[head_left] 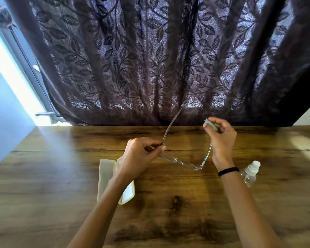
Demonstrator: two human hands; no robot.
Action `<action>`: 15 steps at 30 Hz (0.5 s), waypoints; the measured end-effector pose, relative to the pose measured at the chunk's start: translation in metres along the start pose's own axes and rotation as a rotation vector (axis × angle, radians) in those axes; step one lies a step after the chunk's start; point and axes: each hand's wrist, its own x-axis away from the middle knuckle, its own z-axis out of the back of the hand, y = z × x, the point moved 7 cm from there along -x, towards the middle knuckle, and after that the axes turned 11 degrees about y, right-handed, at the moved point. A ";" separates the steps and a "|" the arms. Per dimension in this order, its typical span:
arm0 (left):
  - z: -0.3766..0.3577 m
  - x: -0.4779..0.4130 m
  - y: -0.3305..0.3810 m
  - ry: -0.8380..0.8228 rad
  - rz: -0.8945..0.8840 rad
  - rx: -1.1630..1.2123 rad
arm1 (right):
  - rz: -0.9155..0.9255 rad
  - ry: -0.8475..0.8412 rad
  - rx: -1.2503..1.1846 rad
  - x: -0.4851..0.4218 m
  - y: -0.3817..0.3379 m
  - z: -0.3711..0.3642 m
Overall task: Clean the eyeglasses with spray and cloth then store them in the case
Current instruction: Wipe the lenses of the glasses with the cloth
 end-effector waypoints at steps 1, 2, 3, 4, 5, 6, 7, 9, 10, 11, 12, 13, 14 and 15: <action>0.000 0.001 -0.001 0.019 0.032 0.027 | -0.003 0.017 -0.014 0.001 0.001 0.001; 0.000 0.001 -0.002 0.034 0.061 0.064 | -0.009 0.035 -0.028 0.001 0.002 0.001; 0.000 0.002 -0.001 0.044 0.084 0.105 | -0.016 0.048 -0.042 0.002 0.003 0.002; -0.001 0.002 0.000 0.053 0.102 0.143 | -0.025 0.056 -0.054 0.004 0.003 0.001; -0.002 0.002 0.000 0.065 0.116 0.176 | -0.033 0.059 -0.067 0.006 0.004 0.001; -0.002 0.001 0.000 0.081 0.126 0.199 | -0.042 0.062 -0.081 0.009 0.006 0.000; -0.001 0.000 0.000 0.099 0.133 0.222 | -0.052 0.068 -0.097 0.011 0.007 0.000; -0.001 -0.001 0.000 0.129 0.141 0.247 | -0.086 0.078 -0.134 0.017 0.009 0.000; -0.001 -0.001 0.001 0.138 0.141 0.254 | -0.109 0.084 -0.152 0.020 0.010 0.000; 0.000 -0.001 0.002 0.148 0.146 0.264 | -0.134 0.090 -0.170 0.023 0.012 0.000; 0.000 -0.001 0.003 0.164 0.158 0.277 | -0.158 0.095 -0.185 0.026 0.015 0.000; 0.001 -0.001 0.004 0.185 0.170 0.292 | -0.182 0.095 -0.195 0.029 0.017 -0.001; 0.002 -0.002 0.005 0.206 0.175 0.300 | -0.207 0.095 -0.204 0.032 0.020 -0.001; 0.002 -0.002 0.006 0.224 0.177 0.307 | -0.234 0.098 -0.214 0.036 0.023 -0.002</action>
